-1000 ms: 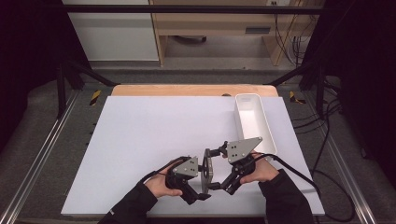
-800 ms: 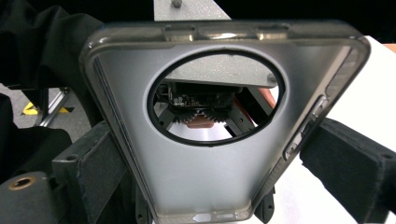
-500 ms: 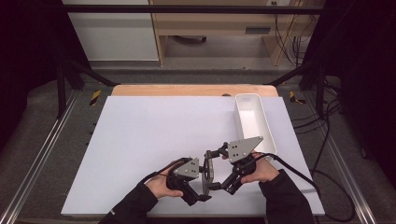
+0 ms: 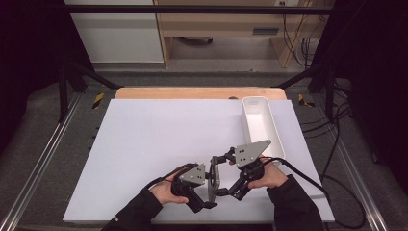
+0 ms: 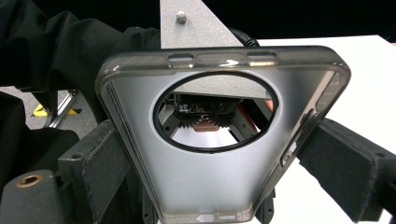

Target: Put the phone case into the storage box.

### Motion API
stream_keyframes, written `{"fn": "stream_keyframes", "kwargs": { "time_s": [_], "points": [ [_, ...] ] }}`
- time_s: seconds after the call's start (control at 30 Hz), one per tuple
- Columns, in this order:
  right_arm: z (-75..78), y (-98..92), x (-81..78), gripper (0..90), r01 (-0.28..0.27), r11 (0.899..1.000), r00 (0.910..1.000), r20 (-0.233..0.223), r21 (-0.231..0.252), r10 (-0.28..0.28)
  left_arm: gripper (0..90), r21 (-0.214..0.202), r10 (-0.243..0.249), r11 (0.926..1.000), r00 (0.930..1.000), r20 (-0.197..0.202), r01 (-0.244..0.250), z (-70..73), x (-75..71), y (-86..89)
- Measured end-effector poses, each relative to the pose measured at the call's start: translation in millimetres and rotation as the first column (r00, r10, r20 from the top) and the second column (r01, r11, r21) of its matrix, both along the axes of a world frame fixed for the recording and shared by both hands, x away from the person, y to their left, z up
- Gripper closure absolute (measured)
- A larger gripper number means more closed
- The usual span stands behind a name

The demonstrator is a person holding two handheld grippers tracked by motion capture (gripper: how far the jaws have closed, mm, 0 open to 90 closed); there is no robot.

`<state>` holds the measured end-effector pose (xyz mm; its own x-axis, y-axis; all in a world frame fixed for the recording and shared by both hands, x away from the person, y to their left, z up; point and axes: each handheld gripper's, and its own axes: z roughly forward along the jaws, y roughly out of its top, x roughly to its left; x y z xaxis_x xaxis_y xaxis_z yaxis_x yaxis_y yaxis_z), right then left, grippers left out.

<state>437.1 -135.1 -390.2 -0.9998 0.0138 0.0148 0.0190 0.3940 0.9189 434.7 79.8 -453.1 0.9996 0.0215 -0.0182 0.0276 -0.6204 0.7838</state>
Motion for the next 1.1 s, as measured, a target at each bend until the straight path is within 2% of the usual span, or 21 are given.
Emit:
{"fn": "stream_keyframes", "kwargs": {
  "time_s": [0.33,0.7,0.9,1.1],
  "points": [
    [-0.3,0.1,1.5,11.6,-0.004,1.0,1.0,-0.003,-0.01,0.004,11.3,0.014,0.007,0.9999,1.0,-0.006,-0.006,-0.3,0.3,0.1],
    [0.9,-0.6,2.7,11.9,0.004,1.0,0.9999,-0.01,-0.005,-0.004,10.6,0.02,0.035,0.9992,0.9993,-0.016,-0.035,2.5,0.0,1.1],
    [1.7,-1.5,2.9,11.9,0.014,1.0,0.9999,-0.006,-0.005,-0.014,6.2,0.036,0.051,0.9981,0.9982,-0.03,-0.05,3.3,-0.5,1.5],
    [5.1,-4.4,3.2,11.9,0.028,1.0,0.9996,0.001,0.0,-0.028,3.7,0.03,0.083,0.9961,0.9966,-0.006,-0.083,7.7,-1.0,5.8]
  ]
}}
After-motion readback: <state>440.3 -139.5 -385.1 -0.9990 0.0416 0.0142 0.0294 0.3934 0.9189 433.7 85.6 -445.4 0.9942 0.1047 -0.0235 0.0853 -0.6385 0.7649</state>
